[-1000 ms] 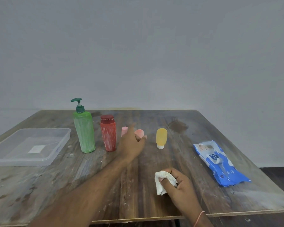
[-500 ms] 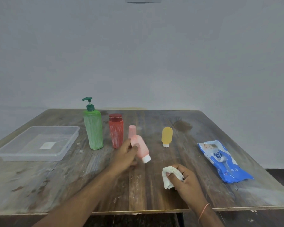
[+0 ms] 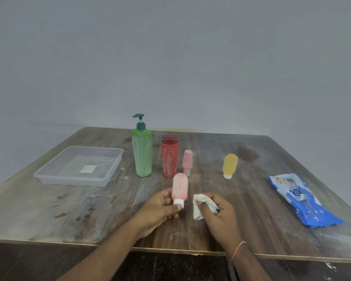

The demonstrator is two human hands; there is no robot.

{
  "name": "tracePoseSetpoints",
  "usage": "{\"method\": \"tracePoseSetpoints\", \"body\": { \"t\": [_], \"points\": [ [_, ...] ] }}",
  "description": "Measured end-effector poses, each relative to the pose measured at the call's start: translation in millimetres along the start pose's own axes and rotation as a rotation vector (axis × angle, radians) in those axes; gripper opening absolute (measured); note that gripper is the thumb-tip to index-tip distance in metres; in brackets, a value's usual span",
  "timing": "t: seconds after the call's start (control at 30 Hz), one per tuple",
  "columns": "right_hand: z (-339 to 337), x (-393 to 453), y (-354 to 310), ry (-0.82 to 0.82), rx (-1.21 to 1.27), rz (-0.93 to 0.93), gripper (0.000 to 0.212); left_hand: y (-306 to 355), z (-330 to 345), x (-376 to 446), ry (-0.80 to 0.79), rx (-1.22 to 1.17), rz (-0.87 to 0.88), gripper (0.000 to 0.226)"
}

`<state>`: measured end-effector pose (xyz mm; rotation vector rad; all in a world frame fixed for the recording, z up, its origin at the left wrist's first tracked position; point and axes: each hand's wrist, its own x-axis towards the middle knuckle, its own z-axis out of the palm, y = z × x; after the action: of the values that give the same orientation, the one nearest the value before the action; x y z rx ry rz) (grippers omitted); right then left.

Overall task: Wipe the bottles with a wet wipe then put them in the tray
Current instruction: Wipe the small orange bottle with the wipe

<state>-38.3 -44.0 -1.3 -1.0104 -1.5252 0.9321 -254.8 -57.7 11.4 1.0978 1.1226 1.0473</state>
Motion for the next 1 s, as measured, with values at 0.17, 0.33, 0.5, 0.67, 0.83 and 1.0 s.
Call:
{"method": "tracePoseSetpoints", "body": {
  "t": [0.17, 0.33, 0.5, 0.67, 0.83, 1.0],
  "points": [
    [26, 17, 1, 0.033, -0.107, -0.070, 0.017, -7, 1, 2, 0.080, 0.022, 0.056, 0.038],
    [28, 22, 15, 0.069, -0.303, -0.134, 0.017, -8, 1, 0, 0.071, 0.101, 0.077, 0.034],
    [29, 22, 14, 0.016, -0.374, -0.231, 0.024, -11, 3, 2, 0.053, 0.147, 0.102, 0.044],
    [30, 23, 17, 0.042, -0.411, -0.248, 0.021, -13, 2, 2, 0.103, 0.140, 0.134, 0.037],
    [31, 27, 20, 0.111, -0.476, -0.234, 0.015, -12, 3, -1, 0.128, 0.211, 0.150, 0.040],
    [33, 20, 17, -0.001, -0.514, -0.389, 0.022, -14, 2, 0, 0.158, 0.191, 0.147, 0.042]
  ]
}}
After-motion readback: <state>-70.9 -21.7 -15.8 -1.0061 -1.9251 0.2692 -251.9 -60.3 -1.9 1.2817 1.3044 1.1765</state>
